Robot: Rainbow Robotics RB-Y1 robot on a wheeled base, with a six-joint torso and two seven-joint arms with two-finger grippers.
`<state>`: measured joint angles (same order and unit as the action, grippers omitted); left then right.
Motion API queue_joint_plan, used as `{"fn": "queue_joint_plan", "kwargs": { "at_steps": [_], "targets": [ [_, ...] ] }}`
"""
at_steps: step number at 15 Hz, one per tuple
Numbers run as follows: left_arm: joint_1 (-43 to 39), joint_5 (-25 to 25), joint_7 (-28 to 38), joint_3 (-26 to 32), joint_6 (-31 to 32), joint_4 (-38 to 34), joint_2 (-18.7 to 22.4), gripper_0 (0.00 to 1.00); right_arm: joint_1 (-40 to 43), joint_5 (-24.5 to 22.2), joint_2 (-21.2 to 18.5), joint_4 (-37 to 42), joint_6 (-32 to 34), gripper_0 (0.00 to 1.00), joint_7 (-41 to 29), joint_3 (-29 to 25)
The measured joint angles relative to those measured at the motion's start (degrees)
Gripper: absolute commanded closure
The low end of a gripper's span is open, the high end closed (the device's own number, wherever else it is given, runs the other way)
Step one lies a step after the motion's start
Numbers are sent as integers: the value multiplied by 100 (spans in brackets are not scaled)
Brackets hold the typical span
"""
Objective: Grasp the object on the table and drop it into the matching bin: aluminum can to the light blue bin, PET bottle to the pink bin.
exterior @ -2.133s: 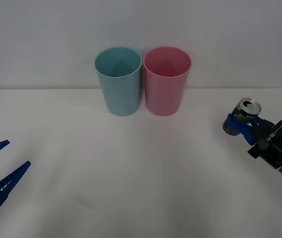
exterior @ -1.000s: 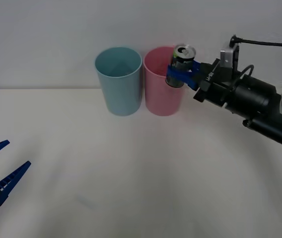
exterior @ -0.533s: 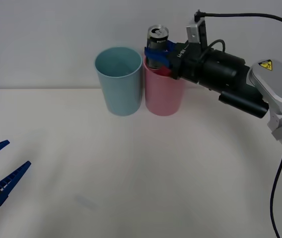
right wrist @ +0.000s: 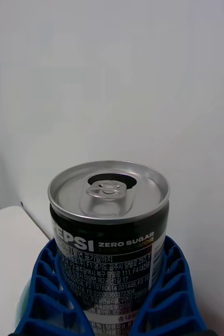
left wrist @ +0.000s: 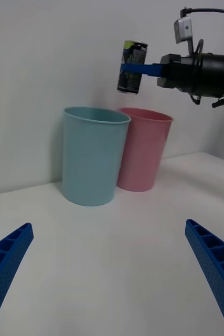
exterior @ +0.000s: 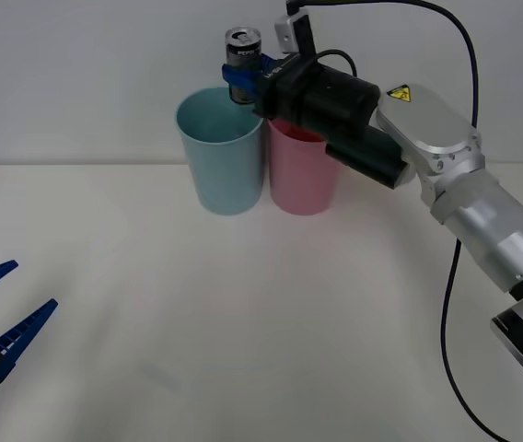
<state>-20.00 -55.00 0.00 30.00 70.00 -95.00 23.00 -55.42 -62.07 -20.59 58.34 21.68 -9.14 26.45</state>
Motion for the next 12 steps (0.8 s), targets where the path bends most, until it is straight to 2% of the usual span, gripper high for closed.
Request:
{"fn": "queue_joint_plan", "kwargs": {
  "at_steps": [4,7,9,10,11,12],
  "targets": [
    [0,0,0,0,0,0,0,0,-548,93,445,-758,-584,100,25,254],
    [0,0,0,0,0,0,0,0,-833,596,519,-1026,-1002,100,58,744],
    [0,0,0,0,0,0,0,0,-864,699,514,-1028,-1102,94,76,850],
    [0,0,0,0,0,0,0,0,-865,700,514,-1028,-1105,68,78,853],
    [0,0,0,0,0,0,0,0,-865,704,513,-1028,-1106,18,78,853],
    [0,0,0,0,0,0,0,0,-865,705,513,-1028,-1106,0,78,854]
  ]
}}
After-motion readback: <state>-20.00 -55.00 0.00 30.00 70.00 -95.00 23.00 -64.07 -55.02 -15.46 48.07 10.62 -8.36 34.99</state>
